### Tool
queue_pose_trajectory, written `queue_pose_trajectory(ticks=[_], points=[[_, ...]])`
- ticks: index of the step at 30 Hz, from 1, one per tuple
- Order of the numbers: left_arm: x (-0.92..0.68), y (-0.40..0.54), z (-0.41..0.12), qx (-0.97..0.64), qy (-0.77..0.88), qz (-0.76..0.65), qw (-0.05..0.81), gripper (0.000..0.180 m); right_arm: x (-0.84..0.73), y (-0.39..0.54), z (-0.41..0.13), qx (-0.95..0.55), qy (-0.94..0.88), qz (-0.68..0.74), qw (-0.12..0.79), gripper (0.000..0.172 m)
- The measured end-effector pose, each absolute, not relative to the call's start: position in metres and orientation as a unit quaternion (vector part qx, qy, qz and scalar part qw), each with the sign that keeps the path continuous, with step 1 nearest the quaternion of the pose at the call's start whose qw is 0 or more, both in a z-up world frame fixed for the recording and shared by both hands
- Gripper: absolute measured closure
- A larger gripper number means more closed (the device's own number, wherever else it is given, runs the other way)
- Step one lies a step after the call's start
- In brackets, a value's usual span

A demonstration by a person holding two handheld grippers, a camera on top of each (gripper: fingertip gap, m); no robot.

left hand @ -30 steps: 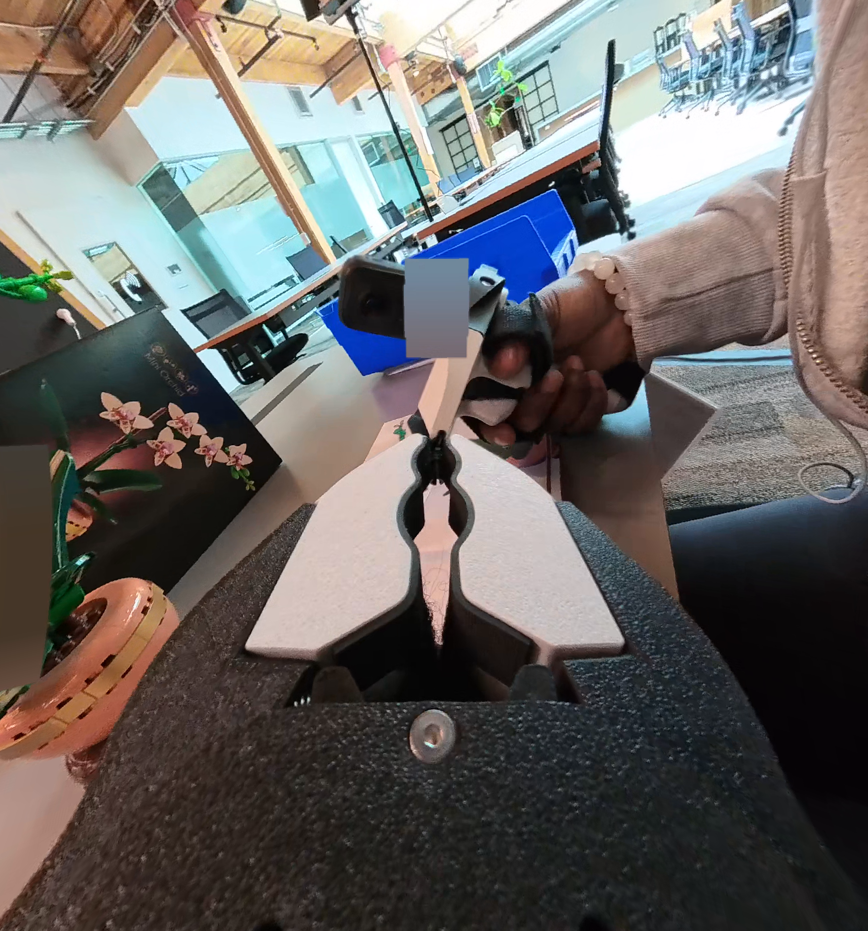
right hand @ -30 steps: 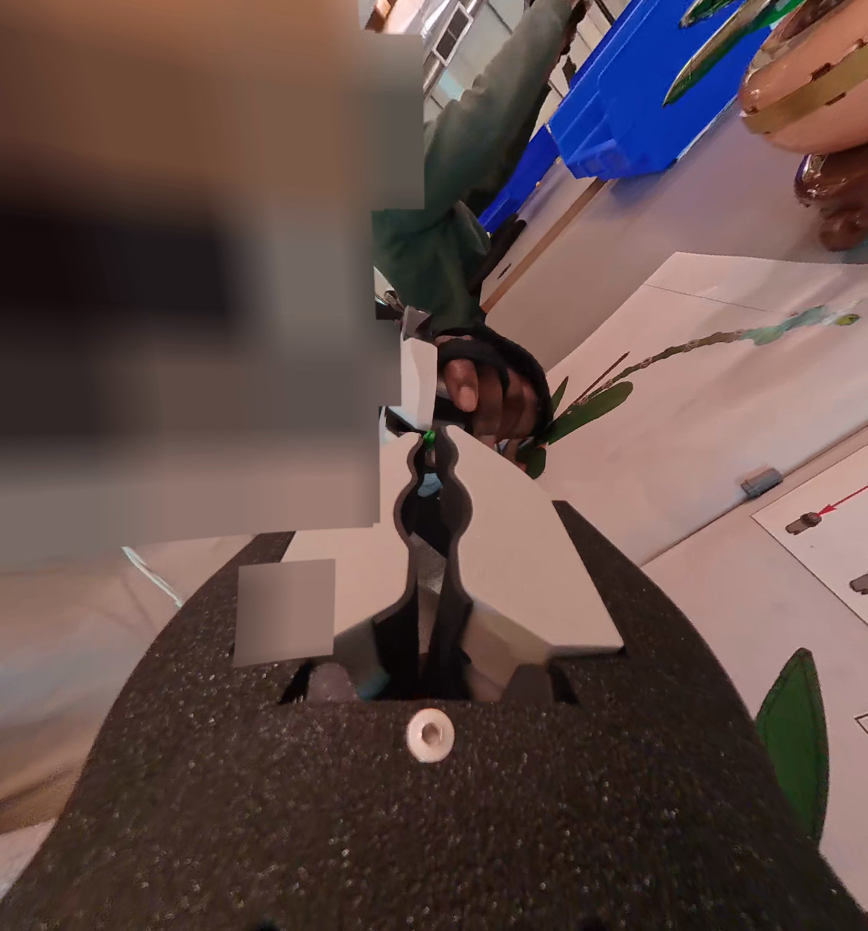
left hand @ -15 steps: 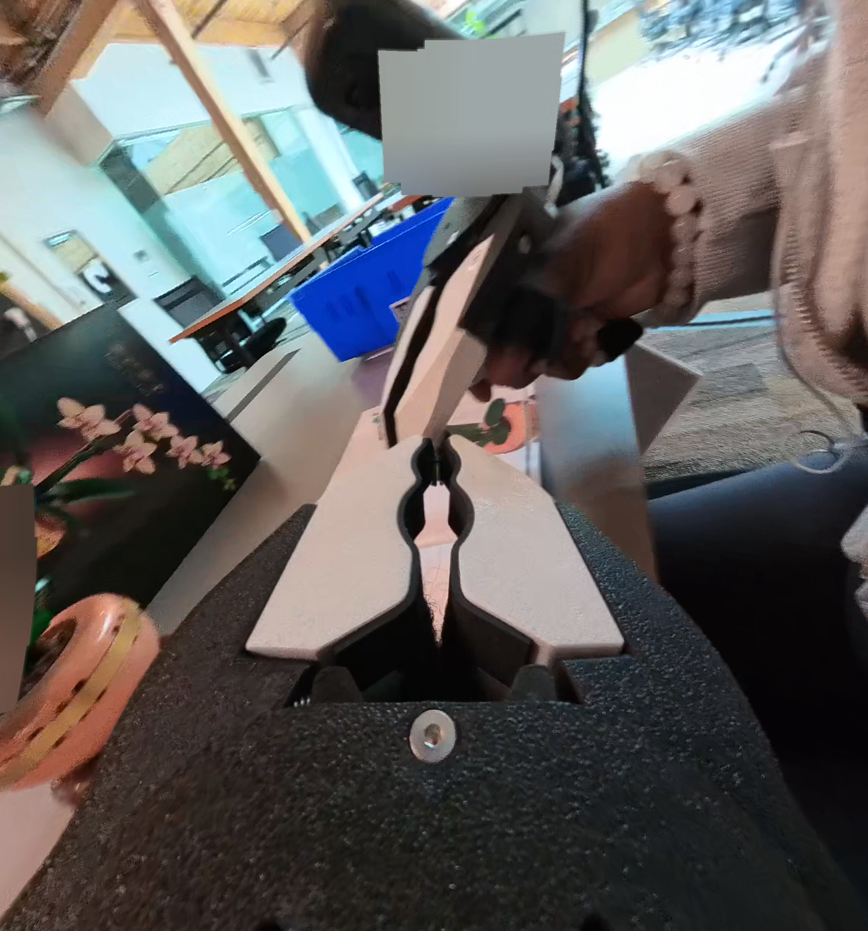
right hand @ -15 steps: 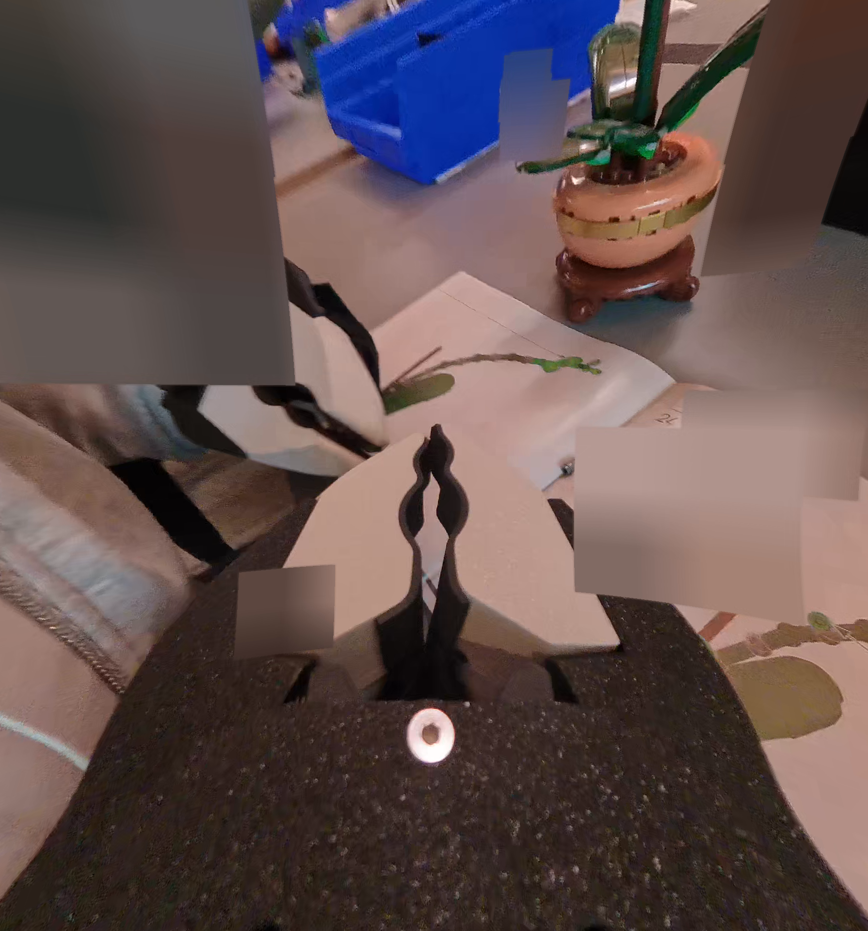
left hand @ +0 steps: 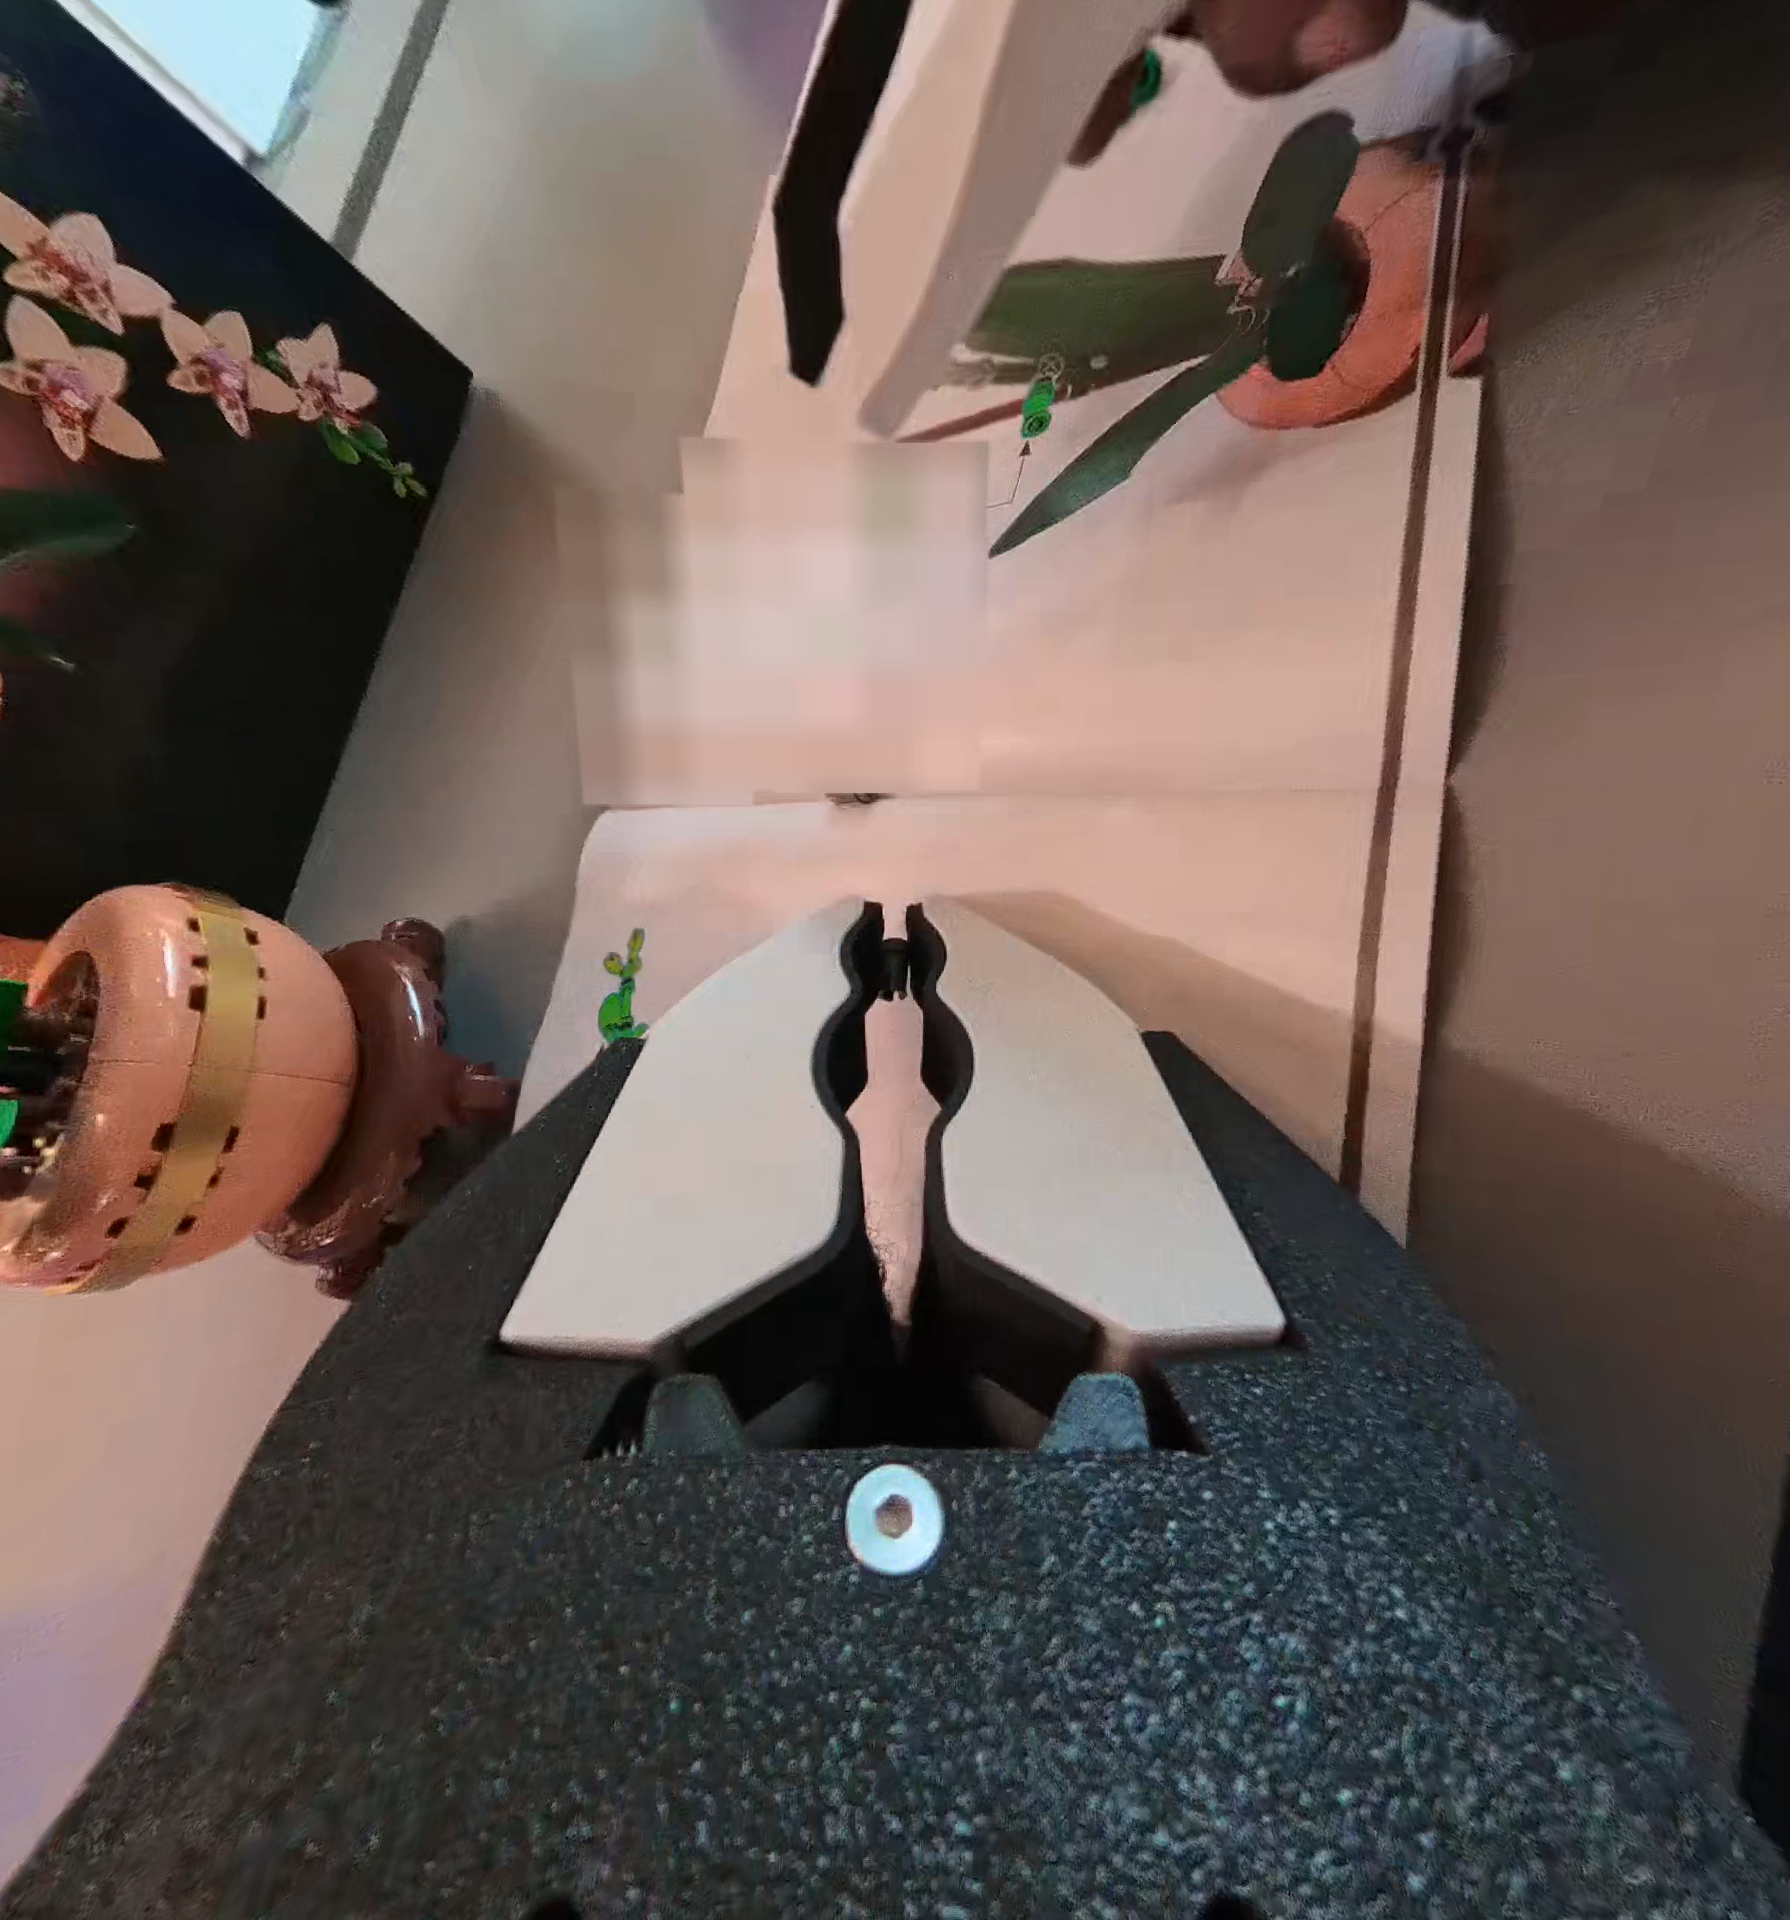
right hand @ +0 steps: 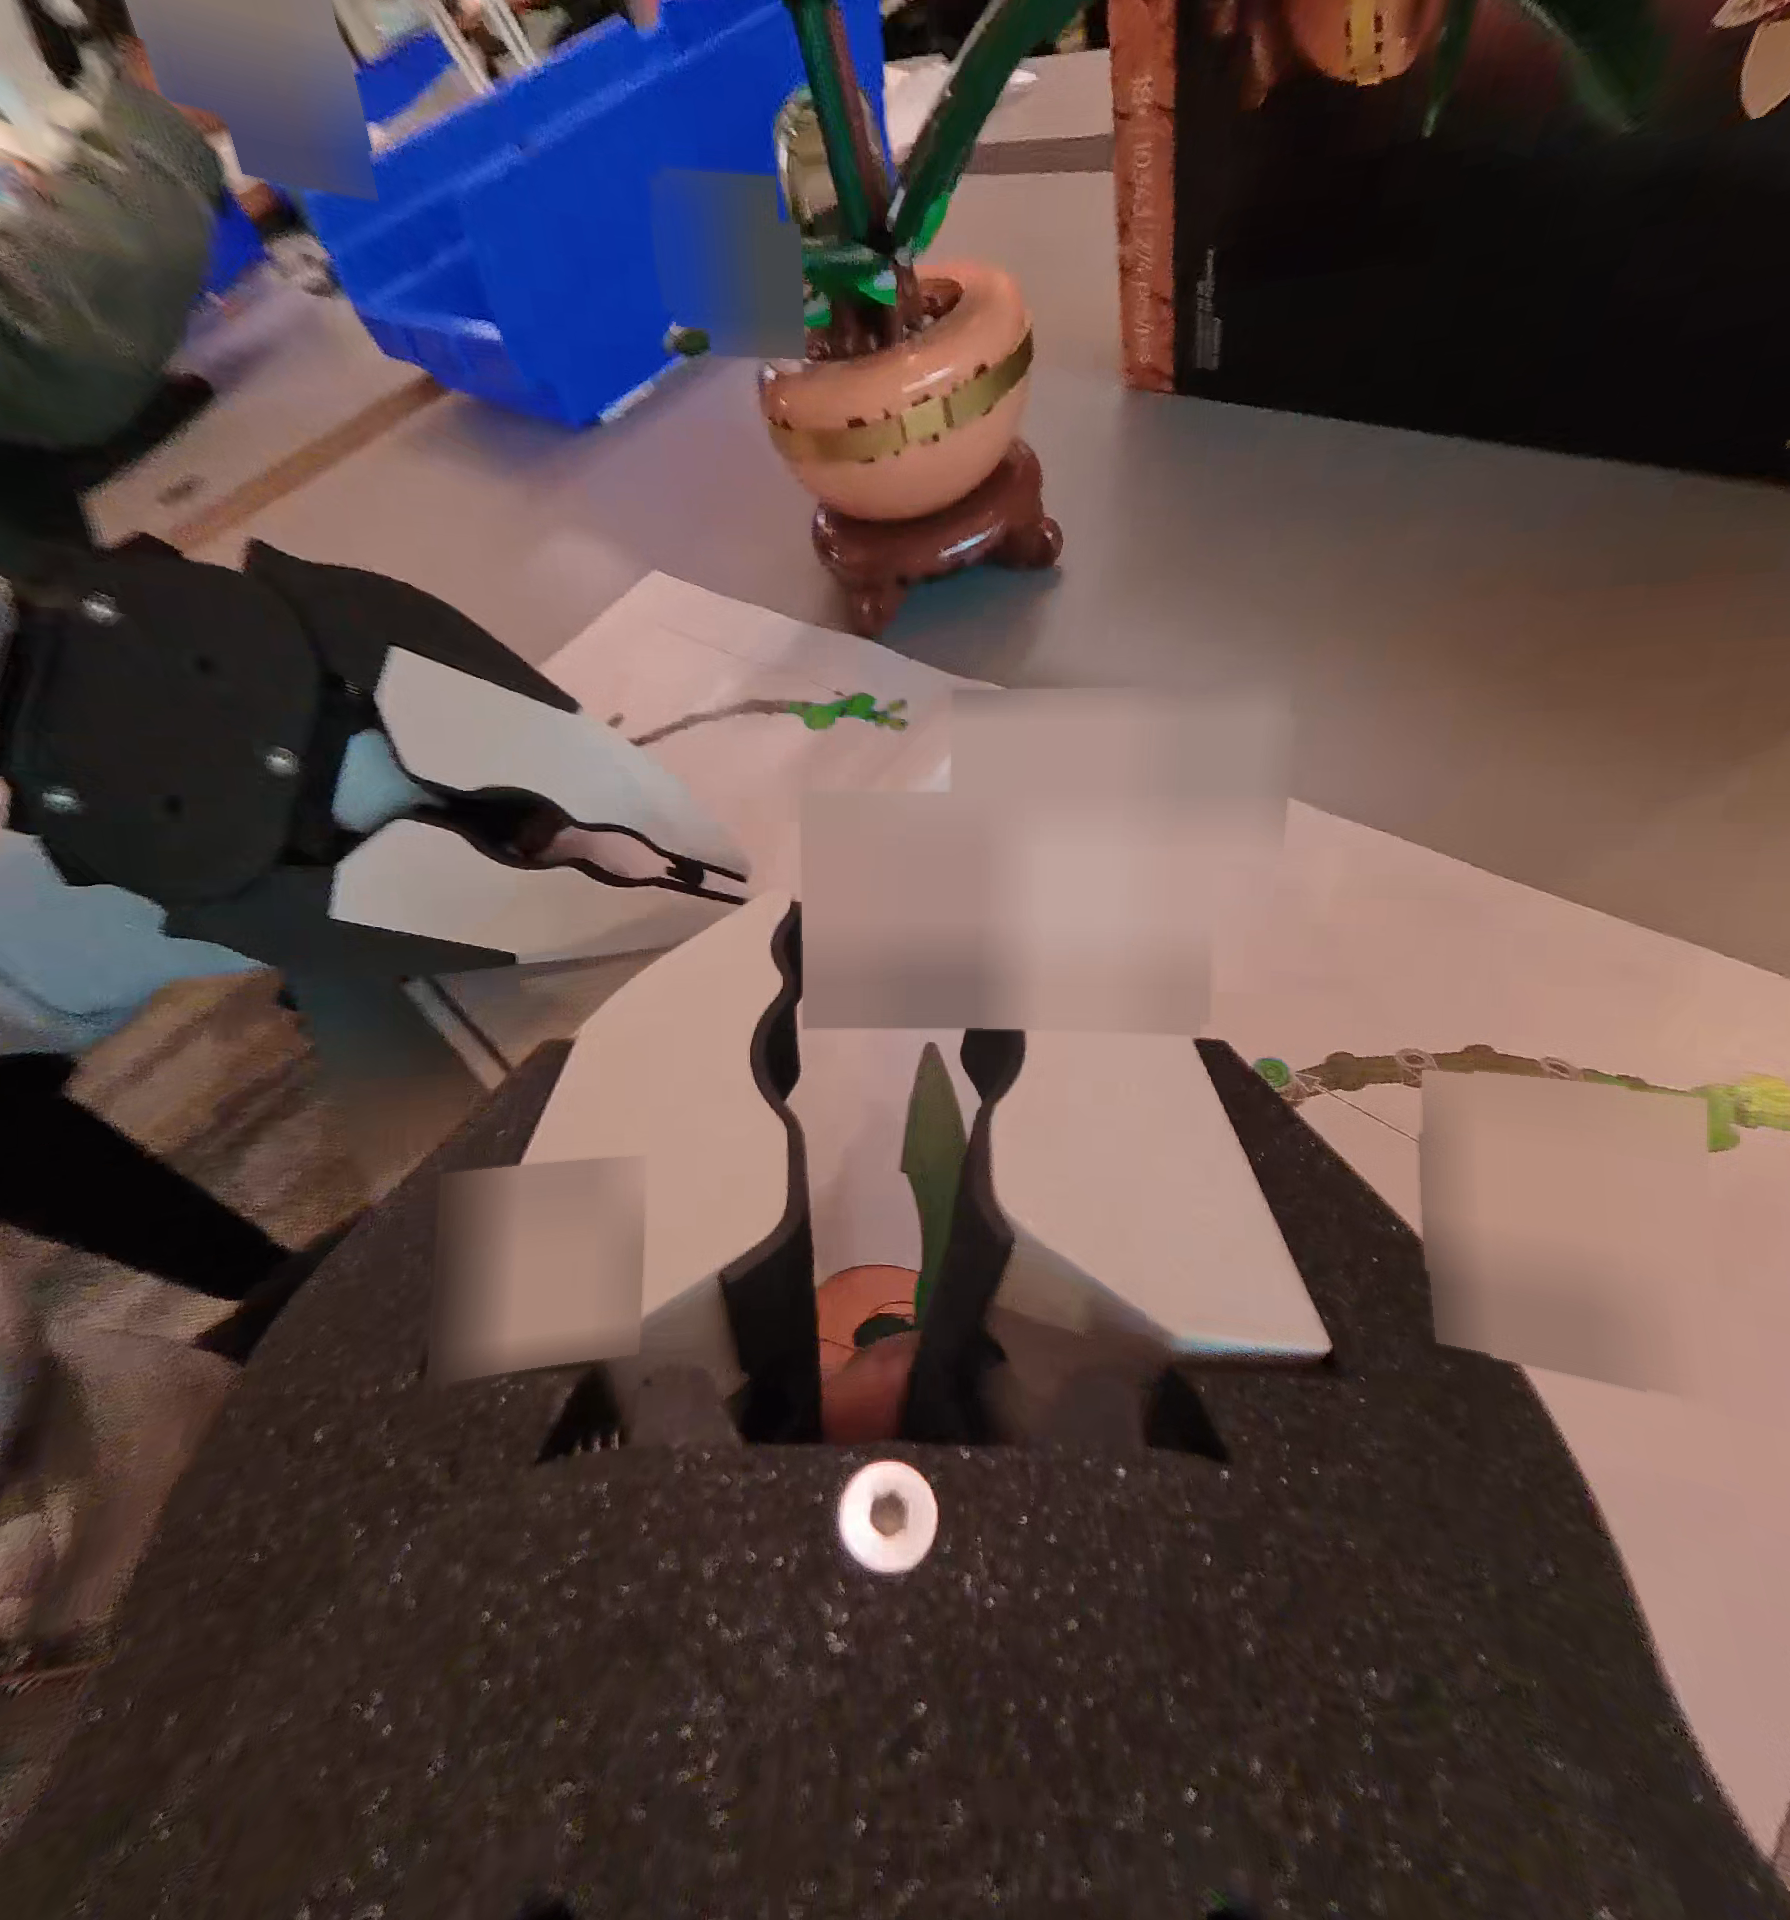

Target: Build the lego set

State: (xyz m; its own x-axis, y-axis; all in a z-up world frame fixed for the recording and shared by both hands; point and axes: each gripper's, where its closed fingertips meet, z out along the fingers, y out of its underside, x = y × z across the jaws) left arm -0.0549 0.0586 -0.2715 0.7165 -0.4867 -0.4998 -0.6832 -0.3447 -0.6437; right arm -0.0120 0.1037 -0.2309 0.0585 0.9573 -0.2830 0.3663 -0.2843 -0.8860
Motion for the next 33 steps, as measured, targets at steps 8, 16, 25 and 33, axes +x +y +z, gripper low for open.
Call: queue_pose_trajectory(ticks=[8,16,25,33], points=[[-0.06,0.052,-0.266,-0.855,0.289,0.049,0.428,0.126,0.03,0.093,-0.237,-0.649,-0.575,0.438,0.236,0.121],[-0.061,0.046,-0.262,-0.886,0.224,-0.019,0.406,0.081,0.075,0.116,-0.208,-0.609,-0.632,0.342,0.336,0.129],[-0.062,0.046,-0.244,-0.858,0.21,-0.017,0.468,0.127,0.092,0.12,-0.152,-0.563,-0.525,0.499,0.399,0.135],[-0.06,0.053,-0.243,-0.857,0.221,-0.015,0.465,0.088,0.128,0.071,-0.154,-0.558,-0.627,0.408,0.36,0.133]])
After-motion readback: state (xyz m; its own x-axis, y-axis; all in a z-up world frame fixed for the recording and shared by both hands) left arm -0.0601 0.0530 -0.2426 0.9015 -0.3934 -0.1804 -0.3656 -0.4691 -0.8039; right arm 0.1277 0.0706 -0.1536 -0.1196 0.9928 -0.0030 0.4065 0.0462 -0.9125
